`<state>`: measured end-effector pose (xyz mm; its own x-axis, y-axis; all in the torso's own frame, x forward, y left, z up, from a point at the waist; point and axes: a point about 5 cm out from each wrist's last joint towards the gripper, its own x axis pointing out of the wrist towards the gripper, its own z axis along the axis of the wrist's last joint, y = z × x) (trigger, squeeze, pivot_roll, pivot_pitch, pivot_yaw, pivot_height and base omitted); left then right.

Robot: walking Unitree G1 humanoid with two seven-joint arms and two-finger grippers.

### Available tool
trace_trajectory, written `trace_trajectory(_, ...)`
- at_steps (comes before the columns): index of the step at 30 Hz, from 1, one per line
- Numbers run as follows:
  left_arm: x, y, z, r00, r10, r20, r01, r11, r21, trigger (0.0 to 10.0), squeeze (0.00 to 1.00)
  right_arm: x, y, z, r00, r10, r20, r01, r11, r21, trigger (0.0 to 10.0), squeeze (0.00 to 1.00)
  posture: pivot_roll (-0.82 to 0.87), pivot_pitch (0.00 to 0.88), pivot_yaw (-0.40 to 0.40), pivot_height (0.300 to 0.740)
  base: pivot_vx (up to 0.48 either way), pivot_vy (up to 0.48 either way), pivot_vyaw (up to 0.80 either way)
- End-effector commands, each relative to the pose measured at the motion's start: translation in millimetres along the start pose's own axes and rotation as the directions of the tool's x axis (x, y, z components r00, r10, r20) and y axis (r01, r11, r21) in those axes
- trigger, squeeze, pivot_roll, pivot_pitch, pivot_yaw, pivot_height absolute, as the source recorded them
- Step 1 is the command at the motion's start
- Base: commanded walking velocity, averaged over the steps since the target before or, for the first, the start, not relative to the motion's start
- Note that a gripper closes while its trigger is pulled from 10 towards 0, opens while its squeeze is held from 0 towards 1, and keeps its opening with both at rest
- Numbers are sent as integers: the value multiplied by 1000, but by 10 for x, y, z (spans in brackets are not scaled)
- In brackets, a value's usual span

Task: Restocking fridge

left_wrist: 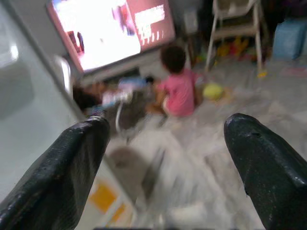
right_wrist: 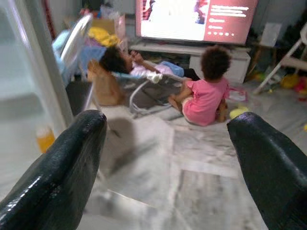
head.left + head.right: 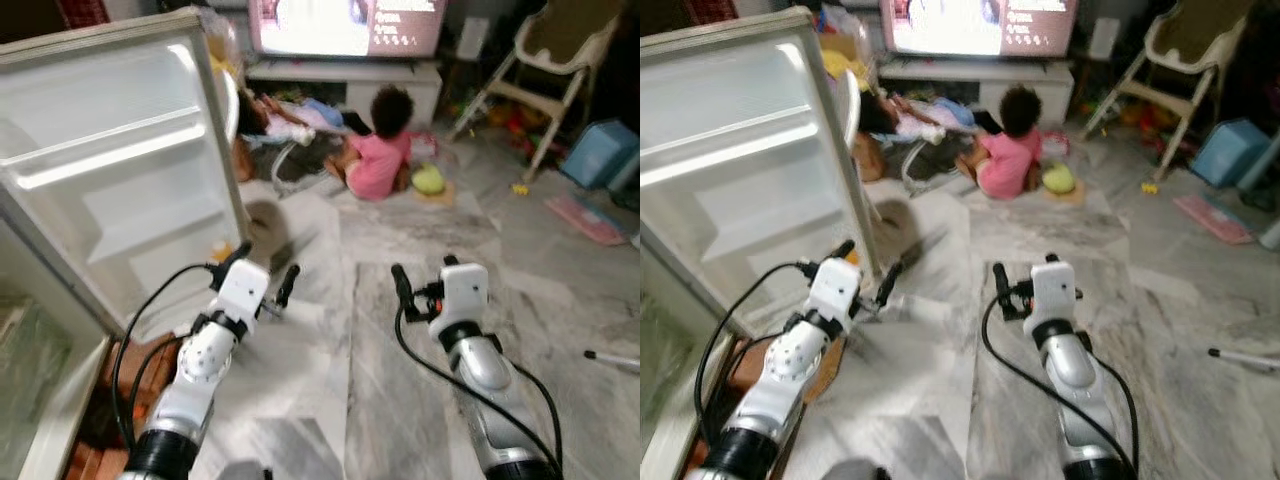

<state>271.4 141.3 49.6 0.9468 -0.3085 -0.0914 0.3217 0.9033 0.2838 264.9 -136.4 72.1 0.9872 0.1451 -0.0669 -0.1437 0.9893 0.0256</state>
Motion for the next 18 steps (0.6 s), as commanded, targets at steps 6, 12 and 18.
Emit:
trace_trajectory(6,81,-91,102,999,-22,43,23,1000,-20,10000,0,-53,-163,-28,995,-101,0,101,995,4,10000,0,-71,0,-19,740,442,0,-800)
trace_trajectory(12,180,-63,247,994,-3,111,6,1000,-24,10000,0,-18,-237,63,991,-131,39,132,991,-14,10000,0,-80,0,-11,740,447,0,-800)
trace_trajectory(18,205,-77,277,993,-19,119,24,999,-44,10000,0,51,-349,167,984,-161,73,164,986,-31,10000,0,-82,0,-10,740,450,0,-800)
